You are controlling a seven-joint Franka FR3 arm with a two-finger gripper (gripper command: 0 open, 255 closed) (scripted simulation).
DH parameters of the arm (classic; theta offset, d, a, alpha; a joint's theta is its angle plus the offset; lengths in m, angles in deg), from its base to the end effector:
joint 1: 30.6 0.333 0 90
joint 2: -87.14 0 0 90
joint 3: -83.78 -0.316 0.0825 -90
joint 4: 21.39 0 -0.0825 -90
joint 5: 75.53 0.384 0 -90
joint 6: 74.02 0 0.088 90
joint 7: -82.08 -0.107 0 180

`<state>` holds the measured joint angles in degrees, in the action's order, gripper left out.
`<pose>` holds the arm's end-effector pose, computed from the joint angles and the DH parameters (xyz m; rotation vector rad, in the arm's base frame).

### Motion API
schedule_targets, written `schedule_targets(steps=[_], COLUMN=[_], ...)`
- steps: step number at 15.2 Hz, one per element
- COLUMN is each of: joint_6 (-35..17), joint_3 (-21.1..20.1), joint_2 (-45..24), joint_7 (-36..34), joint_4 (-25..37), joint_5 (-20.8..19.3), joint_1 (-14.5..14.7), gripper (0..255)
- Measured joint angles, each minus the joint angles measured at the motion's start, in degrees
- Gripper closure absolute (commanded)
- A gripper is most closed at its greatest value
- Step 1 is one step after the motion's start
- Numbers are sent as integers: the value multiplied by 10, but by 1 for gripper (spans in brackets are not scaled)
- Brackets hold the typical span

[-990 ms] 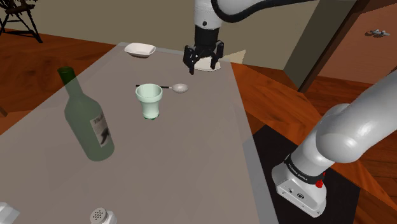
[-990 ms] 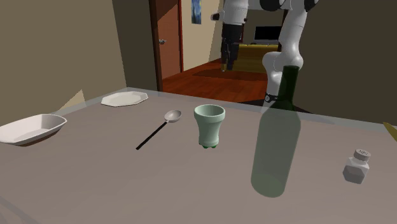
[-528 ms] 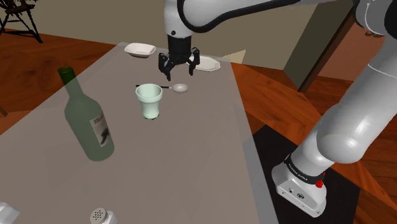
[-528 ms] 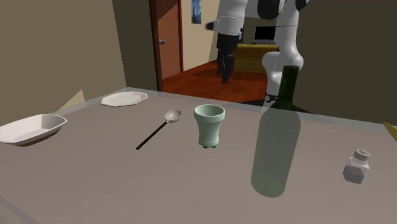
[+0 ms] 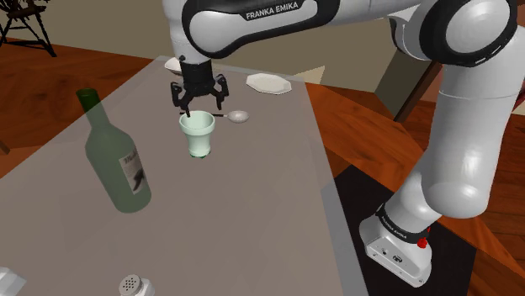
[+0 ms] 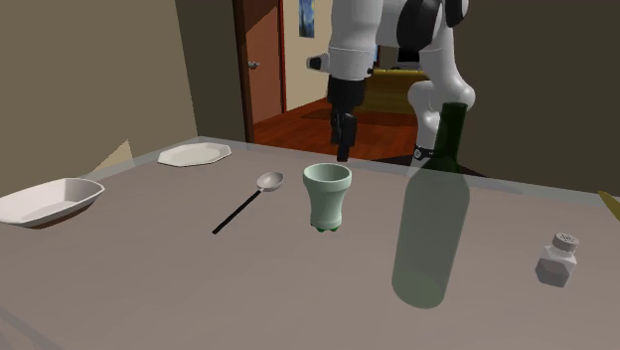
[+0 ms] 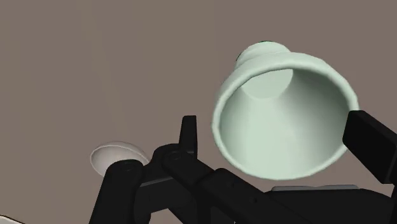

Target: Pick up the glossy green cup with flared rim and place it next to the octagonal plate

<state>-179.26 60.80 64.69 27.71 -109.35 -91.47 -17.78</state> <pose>0.5688 0.3405 0.4396 2.9924 -0.4003 0.0634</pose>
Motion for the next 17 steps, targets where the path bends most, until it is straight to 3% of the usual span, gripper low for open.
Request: schedule_targets(steps=[5,7,17], joint_6=[47,57,9], joint_3=[13,17,21], joint_2=[-134,-165,-178], joint_7=[-29,-34,-42], joint_4=[170,210,173], joint_5=[-35,-41,-47], joint_1=[55,68,63], gripper=[0,0,0])
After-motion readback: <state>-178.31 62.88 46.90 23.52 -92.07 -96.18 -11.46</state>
